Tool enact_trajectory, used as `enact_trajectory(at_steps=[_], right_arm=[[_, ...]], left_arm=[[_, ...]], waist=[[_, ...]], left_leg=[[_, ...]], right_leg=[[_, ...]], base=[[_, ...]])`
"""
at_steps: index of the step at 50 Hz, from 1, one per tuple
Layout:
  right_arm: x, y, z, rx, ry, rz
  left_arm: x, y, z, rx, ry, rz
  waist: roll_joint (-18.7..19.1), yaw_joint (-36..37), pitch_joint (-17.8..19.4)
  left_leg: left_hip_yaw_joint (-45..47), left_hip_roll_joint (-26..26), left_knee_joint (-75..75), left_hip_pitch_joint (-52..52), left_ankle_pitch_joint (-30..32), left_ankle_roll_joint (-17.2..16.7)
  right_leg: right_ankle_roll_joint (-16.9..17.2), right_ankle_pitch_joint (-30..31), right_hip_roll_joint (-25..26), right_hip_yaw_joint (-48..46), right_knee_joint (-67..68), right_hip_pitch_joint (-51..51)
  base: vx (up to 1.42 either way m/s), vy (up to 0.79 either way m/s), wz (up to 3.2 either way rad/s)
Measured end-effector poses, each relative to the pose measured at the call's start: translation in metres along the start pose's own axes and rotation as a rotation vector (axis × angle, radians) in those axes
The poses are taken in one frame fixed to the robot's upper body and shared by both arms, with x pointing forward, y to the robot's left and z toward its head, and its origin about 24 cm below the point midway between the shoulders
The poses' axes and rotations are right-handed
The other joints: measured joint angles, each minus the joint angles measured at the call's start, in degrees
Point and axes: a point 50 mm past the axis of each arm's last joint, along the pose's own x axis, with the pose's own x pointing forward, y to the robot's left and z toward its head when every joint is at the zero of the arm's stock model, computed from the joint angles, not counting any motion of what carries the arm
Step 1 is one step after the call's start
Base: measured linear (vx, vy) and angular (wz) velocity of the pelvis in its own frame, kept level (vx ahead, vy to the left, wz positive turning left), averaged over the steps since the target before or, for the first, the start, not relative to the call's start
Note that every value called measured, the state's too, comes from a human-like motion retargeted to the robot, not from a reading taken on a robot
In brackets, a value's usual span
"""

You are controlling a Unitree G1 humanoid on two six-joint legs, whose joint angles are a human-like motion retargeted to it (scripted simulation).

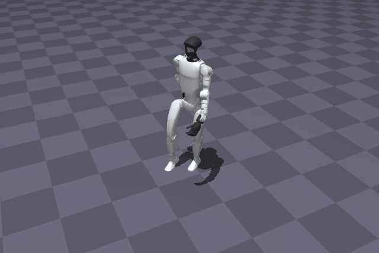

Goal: Walk run

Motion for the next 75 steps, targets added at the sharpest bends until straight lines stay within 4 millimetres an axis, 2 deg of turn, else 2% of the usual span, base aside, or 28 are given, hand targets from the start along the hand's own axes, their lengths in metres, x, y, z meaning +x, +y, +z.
enact_trajectory(at_steps=[4, 6, 8, 10, 13, 15, 18, 20, 22, 25, 30, 33, 35, 39, 42, 45, 47, 50, 55, 60, 64, 65, 67, 68, 70, 72, 73, 75], right_arm=[[0.0, 0.006, -0.005, 0.001, 0.047, 0.071], [0.0, 0.005, -0.003, 0.014, 0.053, 0.083], [0.0, 0.001, 0.0, 0.03, 0.049, 0.076], [0.0, -0.007, 0.006, 0.042, 0.039, 0.053], [-0.001, -0.02, 0.016, 0.071, 0.022, 0.0], [-0.002, -0.028, 0.024, 0.1, -0.009, -0.034], [-0.006, -0.05, 0.05, 0.142, -0.076, -0.069], [-0.01, -0.065, 0.073, 0.166, -0.124, -0.095], [-0.017, -0.081, 0.097, 0.191, -0.202, -0.147], [-0.031, -0.107, 0.131, 0.21, -0.354, -0.245], [-0.062, -0.148, 0.172, 0.162, -0.565, -0.361], [-0.08, -0.171, 0.183, 0.124, -0.616, -0.437], [-0.088, -0.183, 0.185, 0.104, -0.617, -0.484], [-0.086, -0.186, 0.177, 0.108, -0.564, -0.509], [-0.072, -0.17, 0.167, 0.118, -0.523, -0.456], [-0.055, -0.146, 0.154, 0.102, -0.496, -0.364], [-0.046, -0.132, 0.144, 0.09, -0.465, -0.31], [-0.03, -0.109, 0.118, 0.116, -0.377, -0.227], [-0.012, -0.069, 0.069, 0.087, -0.224, -0.058], [-0.004, -0.036, 0.025, 0.047, -0.087, 0.038], [-0.002, -0.019, 0.013, 0.02, -0.005, 0.093], [-0.002, -0.018, 0.012, 0.008, 0.003, 0.103], [-0.003, -0.021, 0.013, -0.022, 0.004, 0.101], [-0.003, -0.025, 0.014, -0.036, 0.004, 0.091], [-0.004, -0.037, 0.018, -0.052, 0.011, 0.047], [-0.006, -0.05, 0.02, -0.037, 0.024, -0.023], [-0.007, -0.056, 0.021, -0.022, 0.026, -0.058], [-0.009, -0.067, 0.027, 0.008, 0.008, -0.117]], left_arm=[[0.003, 0.037, 0.039, 0.152, -0.098, 0.073], [0.003, 0.043, 0.044, 0.198, -0.098, 0.1], [0.003, 0.039, 0.038, 0.213, -0.071, 0.109], [0.002, 0.028, 0.022, 0.206, -0.027, 0.092], [-0.007, -0.007, -0.025, 0.182, 0.102, -0.013], [-0.023, -0.037, -0.066, 0.166, 0.252, -0.118], [-0.059, -0.08, -0.124, 0.137, 0.536, -0.258], [-0.087, -0.1, -0.152, 0.114, 0.71, -0.347], [-0.115, -0.121, -0.174, 0.089, 0.839, -0.445], [-0.151, -0.147, -0.196, 0.044, 0.929, -0.558], [-0.198, -0.168, -0.22, -0.054, 1.03, -0.589], [-0.218, -0.174, -0.228, -0.135, 1.102, -0.527], [-0.23, -0.18, -0.232, -0.215, 1.157, -0.482], [-0.243, -0.197, -0.231, -0.423, 1.236, -0.431], [-0.236, -0.21, -0.223, -0.561, 1.199, -0.413], [-0.207, -0.205, -0.211, -0.637, 1.06, -0.375], [-0.168, -0.191, -0.194, -0.628, 0.916, -0.322], [-0.109, -0.155, -0.161, -0.531, 0.705, -0.202], [-0.031, -0.092, -0.082, -0.267, 0.294, -0.092], [0.004, -0.033, 0.001, -0.026, -0.02, -0.046], [0.011, 0.005, 0.04, 0.083, -0.122, 0.017], [0.011, 0.011, 0.045, 0.098, -0.131, 0.033], [0.01, 0.018, 0.043, 0.097, -0.118, 0.065], [0.008, 0.019, 0.037, 0.084, -0.099, 0.078], [0.005, 0.014, 0.019, 0.042, -0.039, 0.088], [0.0, -0.003, -0.008, -0.014, 0.052, 0.057], [-0.004, -0.016, -0.024, -0.041, 0.109, 0.028], [-0.016, -0.044, -0.057, -0.096, 0.245, -0.047]], waist=[[-1.5, -2.8, 1.9], [-0.7, -3.0, 2.4], [-0.2, -3.3, 2.9], [-0.1, -3.7, 2.5], [0.0, -6.8, 1.1], [1.0, -6.2, 0.4], [2.2, -7.6, 1.4], [1.0, -8.4, 1.5], [0.5, -7.3, 1.8], [-2.1, -1.5, 2.5], [-5.0, 6.9, 3.6], [-4.8, 9.5, 4.1], [-5.1, 10.0, 3.8], [-6.9, 9.6, 2.3], [-9.0, 13.1, 1.9], [-7.3, 11.9, 1.1], [-6.4, 9.4, 3.4], [0.2, 9.9, 3.6], [4.3, 6.3, 4.2], [5.0, 0.1, 5.0], [2.5, -1.7, 7.2], [2.2, -1.4, 7.8], [1.6, -1.0, 9.0], [1.4, -0.7, 9.3], [1.2, -1.2, 9.0], [1.1, -2.9, 7.8], [1.5, -5.1, 7.5], [3.4, -6.4, 6.3]], left_leg=[[-2.3, -2.1, -0.2, 6.7, -3.3, -1.3], [-2.1, -1.0, 0.4, 9.3, -4.2, -2.4], [-2.6, -0.5, 1.7, 11.8, -3.8, -3.6], [-3.1, -0.6, 3.5, 13.2, -0.9, -5.7], [-5.4, -0.1, 9.6, 13.7, 11.9, -10.5], [-4.7, 1.0, 17.6, 11.3, 25.5, -15.6], [-3.5, 4.1, 37.9, 2.5, 39.1, -22.4], [1.7, 7.2, 45.8, -2.8, 39.4, -18.3], [5.5, 9.3, 49.7, -8.0, 30.3, -13.7], [9.4, 8.0, 50.4, -16.7, 23.5, -10.2], [12.0, 6.3, 32.0, -27.5, 14.1, -4.6], [21.2, 8.1, 14.2, -28.5, 11.2, -1.5], [24.2, 5.3, 4.0, -29.1, 6.7, -2.3], [29.3, 2.3, -2.7, -26.8, 4.1, 2.6], [36.3, 6.2, 2.0, -23.7, 7.8, 4.4], [20.2, 7.4, 10.3, -26.0, 5.2, 4.4], [17.3, 5.4, 15.2, -24.6, 1.6, 4.4], [14.3, 8.0, 12.1, -19.4, 1.5, 4.4], [6.5, 2.7, 4.9, -10.2, 2.9, 4.4], [-6.7, -2.6, 3.3, -3.8, 2.4, 4.4], [-14.1, -6.7, 4.0, 2.3, 1.2, 4.4], [-15.1, -7.3, 4.2, 3.9, 1.0, 4.4], [-15.7, -8.2, 4.6, 7.1, 1.0, 4.0], [-15.6, -8.4, 4.7, 8.5, 1.5, 3.4], [-16.1, -8.7, 5.3, 10.4, 3.4, 1.4], [-17.3, -9.2, 7.6, 11.5, 7.8, -2.0], [-18.5, -9.1, 10.3, 11.8, 11.2, -4.2], [-16.8, -7.4, 17.3, 9.6, 21.8, -11.1]], right_leg=[[-1.7, -3.9, -3.4, 5.5, -17.1, -3.5], [0.4, -6.2, -2.7, 11.2, -24.8, -3.9], [3.4, -7.4, -3.5, 9.1, -26.2, -3.7], [1.4, -7.9, -2.6, 10.4, -21.2, -3.9], [3.5, -1.2, -4.8, 2.5, -16.4, -2.1], [-0.5, -3.3, -1.2, 11.8, -13.1, -0.6], [-4.5, -6.9, -1.8, 5.9, -10.7, 3.4], [-6.5, -7.8, -3.5, 0.5, -11.6, 6.8], [-8.1, -8.4, -0.9, 3.1, -13.3, 9.8], [-8.2, -7.2, -1.8, 0.5, -16.5, 14.6], [-8.9, -8.7, 0.2, -1.1, -19.8, 21.1], [-9.1, -11.3, 2.7, -3.0, -20.6, 24.8], [-8.7, -12.3, 3.5, -4.6, -20.7, 27.0], [-5.0, -8.3, 3.3, -8.2, -18.1, 29.9], [1.4, 4.5, 2.2, -5.5, -12.9, 31.8], [5.6, 21.6, 6.3, -3.5, -1.6, 29.0], [7.8, 21.6, 8.5, 0.3, 16.7, 22.7], [6.2, 16.6, 16.6, 4.8, 21.5, 16.0], [-1.5, 0.2, 10.1, 6.3, 18.4, 6.8], [-2.8, -2.2, 1.4, 7.4, -2.7, 2.9], [-1.8, -5.3, -0.8, 17.6, -17.8, 0.9], [-1.2, -6.2, -0.8, 19.0, -21.2, 0.3], [7.4, -9.5, -1.9, 15.8, -25.8, 0.2], [8.6, -10.3, -2.5, 11.6, -26.1, 0.1], [5.7, -10.1, -0.8, 15.5, -24.1, 0.5], [6.2, -8.1, -1.1, 13.4, -20.4, 1.2], [7.8, -4.2, -2.3, 10.5, -19.0, 1.7], [5.1, -3.8, 0.1, 17.4, -16.2, 2.9]], base=[[0.94, -0.31, 0.89], [0.83, -0.29, 0.53], [1.03, -0.41, 0.56], [1.01, -0.42, 0.62], [1.16, -0.51, 1.08], [1.06, -0.46, 0.54], [1.01, -0.41, 0.88], [0.89, -0.4, 0.95], [0.97, -0.35, 0.55], [0.71, -0.23, -0.34], [0.89, -0.22, -0.14], [0.81, -0.14, 0.48], [0.84, -0.12, 0.9], [1.01, -0.11, 0.52], [1.27, -0.15, -0.84], [1.11, -0.14, 0.59], [0.94, 0.13, 1.95], [0.83, 0.28, 1.73], [0.78, 0.19, 2.59], [0.75, -0.1, 2.91], [0.76, -0.29, 1.8], [0.74, -0.27, 0.82], [0.85, -0.34, 0.47], [0.91, -0.37, 0.36], [0.86, -0.31, 0.59], [0.96, -0.31, 1.42], [0.95, -0.34, 1.92], [0.93, -0.38, 1.53]])
